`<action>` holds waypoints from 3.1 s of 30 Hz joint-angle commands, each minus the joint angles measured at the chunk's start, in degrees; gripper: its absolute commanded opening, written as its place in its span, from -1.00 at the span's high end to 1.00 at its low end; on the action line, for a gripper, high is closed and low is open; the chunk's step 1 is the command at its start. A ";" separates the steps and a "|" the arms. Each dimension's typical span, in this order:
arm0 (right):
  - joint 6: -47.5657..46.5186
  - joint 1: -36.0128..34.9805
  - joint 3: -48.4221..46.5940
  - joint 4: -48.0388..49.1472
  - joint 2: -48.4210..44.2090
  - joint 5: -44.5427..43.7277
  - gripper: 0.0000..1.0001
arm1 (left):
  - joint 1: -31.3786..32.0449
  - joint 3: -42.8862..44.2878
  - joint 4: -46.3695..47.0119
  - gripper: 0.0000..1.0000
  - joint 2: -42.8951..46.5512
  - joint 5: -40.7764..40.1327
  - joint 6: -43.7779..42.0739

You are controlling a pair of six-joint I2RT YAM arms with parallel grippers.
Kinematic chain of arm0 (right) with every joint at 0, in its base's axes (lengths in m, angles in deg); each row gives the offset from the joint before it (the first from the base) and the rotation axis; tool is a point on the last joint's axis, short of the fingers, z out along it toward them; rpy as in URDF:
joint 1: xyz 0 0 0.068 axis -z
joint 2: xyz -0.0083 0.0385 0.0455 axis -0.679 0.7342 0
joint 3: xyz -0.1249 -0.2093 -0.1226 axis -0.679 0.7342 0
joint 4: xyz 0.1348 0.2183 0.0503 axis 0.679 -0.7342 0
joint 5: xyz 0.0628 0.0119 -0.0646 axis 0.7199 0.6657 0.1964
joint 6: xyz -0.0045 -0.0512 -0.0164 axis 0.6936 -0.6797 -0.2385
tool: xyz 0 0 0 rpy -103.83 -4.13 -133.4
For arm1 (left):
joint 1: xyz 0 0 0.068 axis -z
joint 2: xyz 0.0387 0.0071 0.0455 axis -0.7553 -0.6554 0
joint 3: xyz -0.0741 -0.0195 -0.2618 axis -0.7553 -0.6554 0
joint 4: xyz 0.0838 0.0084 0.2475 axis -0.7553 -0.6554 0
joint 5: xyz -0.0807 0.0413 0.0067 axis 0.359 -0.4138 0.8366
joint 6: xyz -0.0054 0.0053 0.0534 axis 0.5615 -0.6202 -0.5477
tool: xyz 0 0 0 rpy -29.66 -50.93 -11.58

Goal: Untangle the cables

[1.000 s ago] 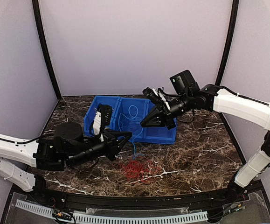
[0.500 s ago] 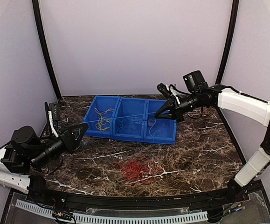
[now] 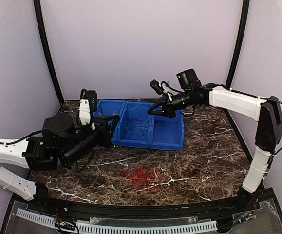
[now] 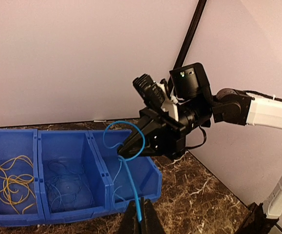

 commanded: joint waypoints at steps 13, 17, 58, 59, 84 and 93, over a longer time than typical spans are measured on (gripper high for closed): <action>2.44 1.55 -11.72 1.09 11.95 -5.17 0.18 | -18.13 14.62 -0.95 1.00 -17.62 16.92 10.15; 1.73 1.63 -2.25 1.26 3.63 -5.45 0.00 | -19.09 14.30 0.52 1.00 -20.75 19.85 10.28; -5.86 7.10 48.25 13.69 -42.87 -10.90 -0.38 | -30.79 43.50 -10.74 0.99 -56.45 25.47 7.30; -6.03 7.15 48.35 13.69 -42.87 -11.07 -0.38 | -30.79 43.30 -10.96 0.91 -56.35 25.95 7.68; -9.13 8.49 48.88 13.69 -41.30 -12.46 -0.46 | -26.82 13.79 -6.92 0.25 -24.88 35.45 0.98; -11.38 8.45 47.42 11.37 -37.90 -10.77 -0.45 | -22.01 0.20 -14.69 0.29 -13.59 38.63 6.16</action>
